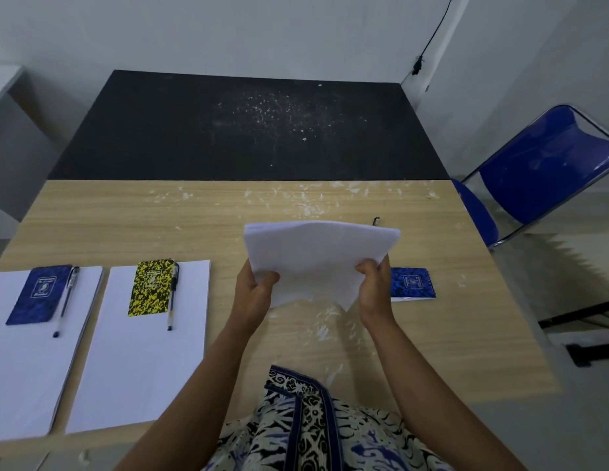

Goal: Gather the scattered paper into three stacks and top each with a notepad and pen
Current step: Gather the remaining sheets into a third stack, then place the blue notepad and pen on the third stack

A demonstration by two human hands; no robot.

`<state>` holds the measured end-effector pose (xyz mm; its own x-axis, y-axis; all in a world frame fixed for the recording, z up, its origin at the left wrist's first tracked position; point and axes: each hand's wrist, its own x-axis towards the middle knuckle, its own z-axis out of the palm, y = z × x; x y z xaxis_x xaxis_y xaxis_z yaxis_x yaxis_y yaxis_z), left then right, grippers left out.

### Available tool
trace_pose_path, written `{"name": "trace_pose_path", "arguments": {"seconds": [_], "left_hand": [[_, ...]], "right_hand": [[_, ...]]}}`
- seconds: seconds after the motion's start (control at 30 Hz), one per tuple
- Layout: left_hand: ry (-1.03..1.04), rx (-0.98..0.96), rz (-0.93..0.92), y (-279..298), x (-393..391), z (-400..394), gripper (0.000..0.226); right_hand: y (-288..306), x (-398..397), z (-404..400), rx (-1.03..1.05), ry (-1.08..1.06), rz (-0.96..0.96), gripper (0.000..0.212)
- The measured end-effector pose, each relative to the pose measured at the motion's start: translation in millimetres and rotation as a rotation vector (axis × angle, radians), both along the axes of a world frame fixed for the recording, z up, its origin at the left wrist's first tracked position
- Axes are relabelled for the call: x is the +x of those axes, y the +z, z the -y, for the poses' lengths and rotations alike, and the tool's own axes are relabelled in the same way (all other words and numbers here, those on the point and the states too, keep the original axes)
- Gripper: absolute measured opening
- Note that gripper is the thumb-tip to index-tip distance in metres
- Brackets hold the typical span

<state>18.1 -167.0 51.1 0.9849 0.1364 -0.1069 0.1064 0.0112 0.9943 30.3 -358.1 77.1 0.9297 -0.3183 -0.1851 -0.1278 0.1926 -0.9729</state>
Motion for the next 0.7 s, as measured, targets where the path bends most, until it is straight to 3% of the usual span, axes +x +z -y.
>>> {"name": "trace_pose_path", "arguments": {"seconds": [0.3, 0.5, 0.7], "left_hand": [[-0.009, 0.223, -0.023, -11.6, 2.9, -7.4, 0.030], [-0.033, 0.384, -0.214, -33.1, -0.3, 5.6, 0.035], [-0.060, 0.553, -0.396, -55.9, -8.3, 26.6, 0.036]], "right_hand": [[-13.2, -0.7, 0.2, -0.270, 0.045, -0.057, 0.017], [-41.5, 1.6, 21.1, -0.428, 0.193, -0.365, 0.010], [-61.5, -2.5, 57.8, -0.519, 0.314, -0.609, 0.026]]}}
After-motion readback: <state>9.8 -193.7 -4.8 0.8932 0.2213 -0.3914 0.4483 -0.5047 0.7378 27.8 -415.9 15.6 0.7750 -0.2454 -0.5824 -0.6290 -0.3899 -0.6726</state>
